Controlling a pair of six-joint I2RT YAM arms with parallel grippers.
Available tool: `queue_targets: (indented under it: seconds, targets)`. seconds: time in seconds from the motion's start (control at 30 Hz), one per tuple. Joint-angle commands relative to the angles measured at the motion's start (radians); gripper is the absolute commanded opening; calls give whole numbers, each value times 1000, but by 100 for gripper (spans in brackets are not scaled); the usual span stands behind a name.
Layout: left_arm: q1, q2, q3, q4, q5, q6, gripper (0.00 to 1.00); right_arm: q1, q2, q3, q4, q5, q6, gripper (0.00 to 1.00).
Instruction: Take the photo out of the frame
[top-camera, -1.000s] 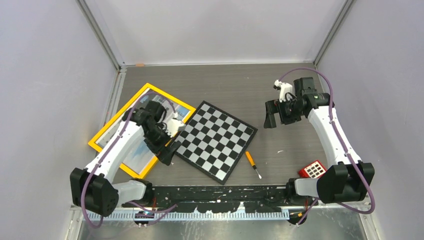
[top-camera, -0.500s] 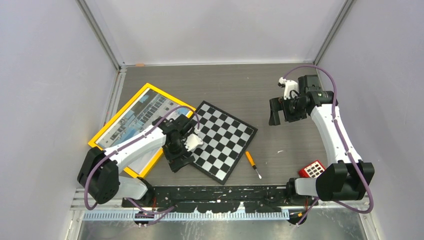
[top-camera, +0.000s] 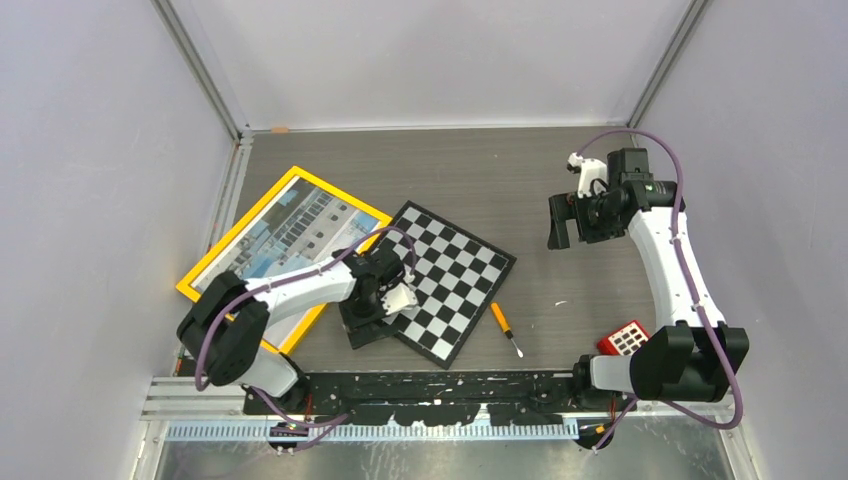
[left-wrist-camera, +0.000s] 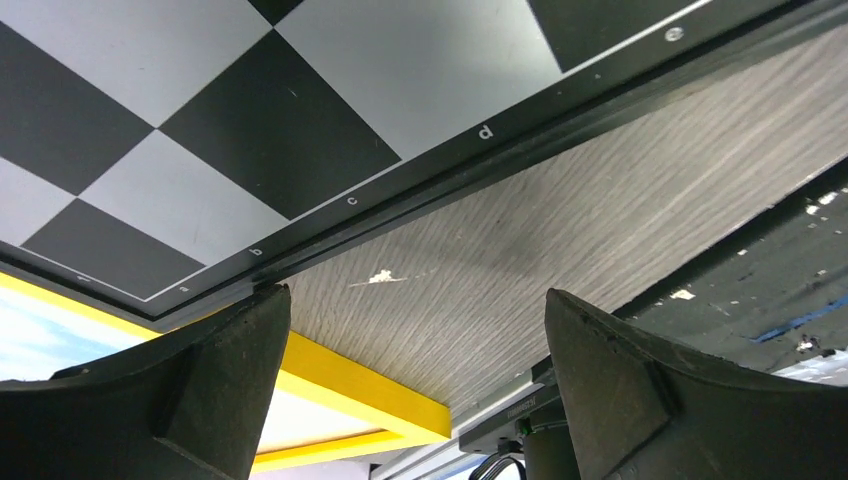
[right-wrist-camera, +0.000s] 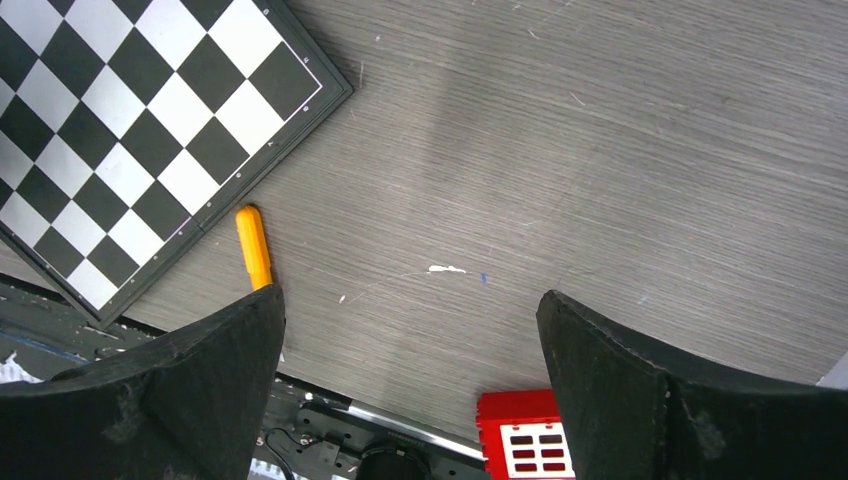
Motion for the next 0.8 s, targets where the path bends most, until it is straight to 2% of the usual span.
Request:
queue_targets:
  seconds: [0.0,0.27,0.63,0.77]
  targets:
    - [-10,47,5,101,-38,4,100,-29,-6,42,-1,15,-17,100]
    - [-12,89,51,263,-112,-47,100,-60,-11,39,-7,14,-20,100]
    - [-12,276,271,367,-70,-165,100,-157,40,45,-25,-37,1,100]
    - [-10,368,387,347,-64,-183,100,-203,73,51,-52,-66,-9,100]
